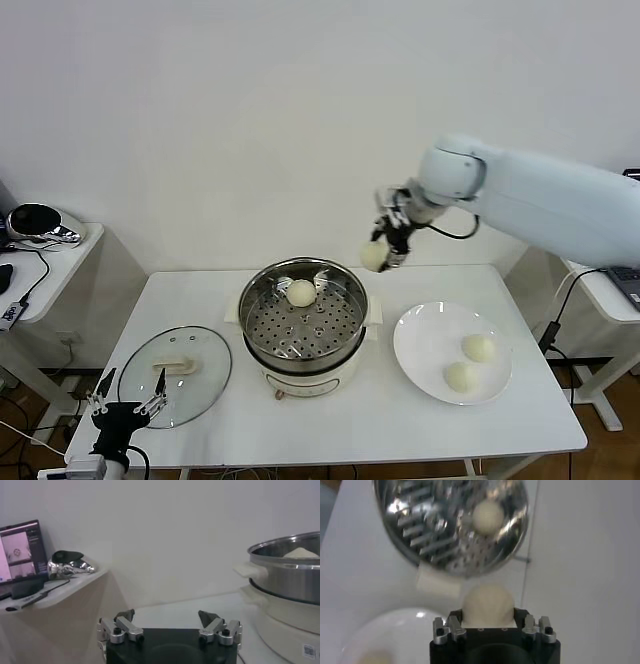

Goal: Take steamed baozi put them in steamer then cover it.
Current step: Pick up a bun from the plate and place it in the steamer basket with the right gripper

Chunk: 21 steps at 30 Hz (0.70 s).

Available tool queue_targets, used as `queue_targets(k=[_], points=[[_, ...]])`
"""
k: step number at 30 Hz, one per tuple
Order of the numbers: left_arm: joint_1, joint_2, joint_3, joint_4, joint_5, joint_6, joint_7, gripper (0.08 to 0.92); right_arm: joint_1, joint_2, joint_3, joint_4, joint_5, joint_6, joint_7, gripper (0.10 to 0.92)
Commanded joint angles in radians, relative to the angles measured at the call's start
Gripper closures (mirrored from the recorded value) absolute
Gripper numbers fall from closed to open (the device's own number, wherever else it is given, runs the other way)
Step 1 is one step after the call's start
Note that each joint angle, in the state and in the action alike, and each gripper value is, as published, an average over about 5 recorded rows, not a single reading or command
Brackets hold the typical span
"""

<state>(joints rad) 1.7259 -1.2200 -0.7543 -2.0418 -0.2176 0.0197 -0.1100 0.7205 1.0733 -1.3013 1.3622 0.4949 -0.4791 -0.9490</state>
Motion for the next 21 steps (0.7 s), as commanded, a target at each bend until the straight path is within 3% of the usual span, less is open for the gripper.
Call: queue_targets(k=[1,21], points=[[0.0,0.002,-0.004,0.001,-0.002,0.001,0.001,0.177,-0.037,0.287,-0.024,-0.109,0.133,-0.096,0.055,0.397],[-0.006,-0.017,-0.003,0.014,-0.001,-0.008,0.0,0.177,-0.187,0.421,-0.058,-0.21,0.111,-0.174,0.107,0.397]])
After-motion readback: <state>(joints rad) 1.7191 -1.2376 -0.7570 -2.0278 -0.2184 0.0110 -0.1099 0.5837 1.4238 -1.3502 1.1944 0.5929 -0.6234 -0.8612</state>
